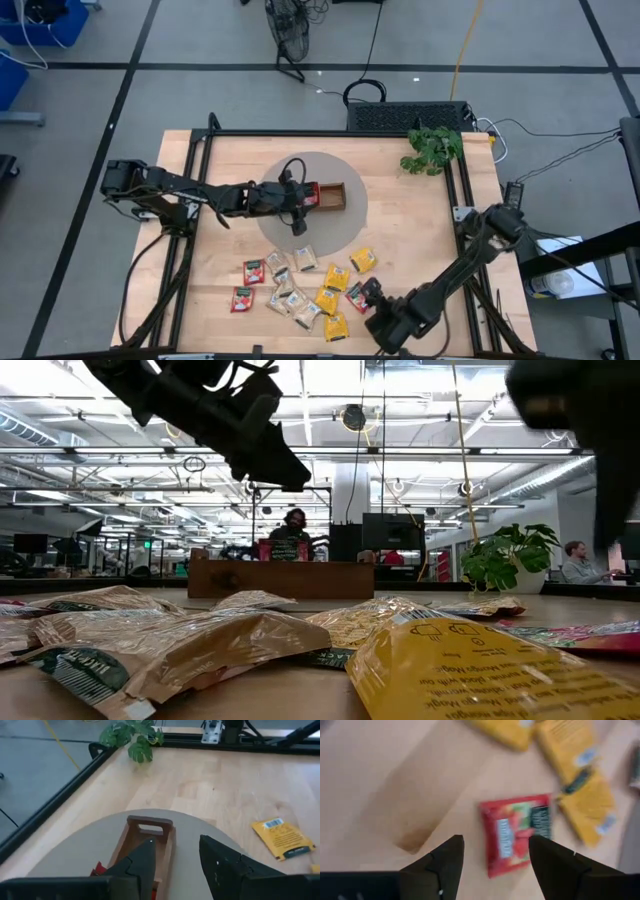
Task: Pick & Place Tea
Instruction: Put the red tea bag into the wooden organizer
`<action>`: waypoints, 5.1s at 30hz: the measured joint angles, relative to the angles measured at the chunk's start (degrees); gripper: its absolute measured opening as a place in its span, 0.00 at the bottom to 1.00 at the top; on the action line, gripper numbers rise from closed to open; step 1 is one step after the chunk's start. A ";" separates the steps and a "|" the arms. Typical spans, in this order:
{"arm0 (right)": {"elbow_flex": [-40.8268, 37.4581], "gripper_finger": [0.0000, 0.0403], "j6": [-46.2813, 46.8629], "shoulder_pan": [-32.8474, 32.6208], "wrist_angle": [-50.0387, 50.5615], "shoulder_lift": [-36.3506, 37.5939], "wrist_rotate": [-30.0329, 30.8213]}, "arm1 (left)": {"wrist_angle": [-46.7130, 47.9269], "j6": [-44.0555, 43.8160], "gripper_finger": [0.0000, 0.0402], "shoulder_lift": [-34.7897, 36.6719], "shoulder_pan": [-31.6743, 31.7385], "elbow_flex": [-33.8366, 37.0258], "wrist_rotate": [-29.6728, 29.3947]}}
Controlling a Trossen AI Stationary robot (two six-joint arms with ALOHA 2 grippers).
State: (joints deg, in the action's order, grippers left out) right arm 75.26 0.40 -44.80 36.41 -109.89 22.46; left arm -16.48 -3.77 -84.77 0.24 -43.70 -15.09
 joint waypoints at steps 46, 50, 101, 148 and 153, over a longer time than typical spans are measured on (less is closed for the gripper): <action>-7.11 0.00 -14.13 10.85 -15.03 -1.77 45.24 | -5.25 -33.97 0.38 -0.11 -3.81 0.09 5.00; -7.41 0.00 -19.06 14.93 -20.42 -1.75 46.06 | -7.93 -31.73 0.38 -0.11 -6.25 0.09 4.71; -7.39 0.00 -41.46 16.95 -45.61 -1.63 52.30 | -5.00 -19.64 0.02 -0.09 -6.59 0.02 0.44; -7.43 0.00 9.43 4.92 -24.20 -1.30 43.69 | 8.25 10.73 0.01 -10.36 7.72 0.02 2.45; -7.43 0.00 9.43 4.92 -24.22 -1.30 43.69 | 8.54 9.26 0.07 -9.47 7.13 0.02 2.46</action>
State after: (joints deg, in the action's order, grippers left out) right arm 67.83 9.82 -39.88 12.19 -111.20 66.14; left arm -7.93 5.50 -94.25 7.37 -43.68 -12.63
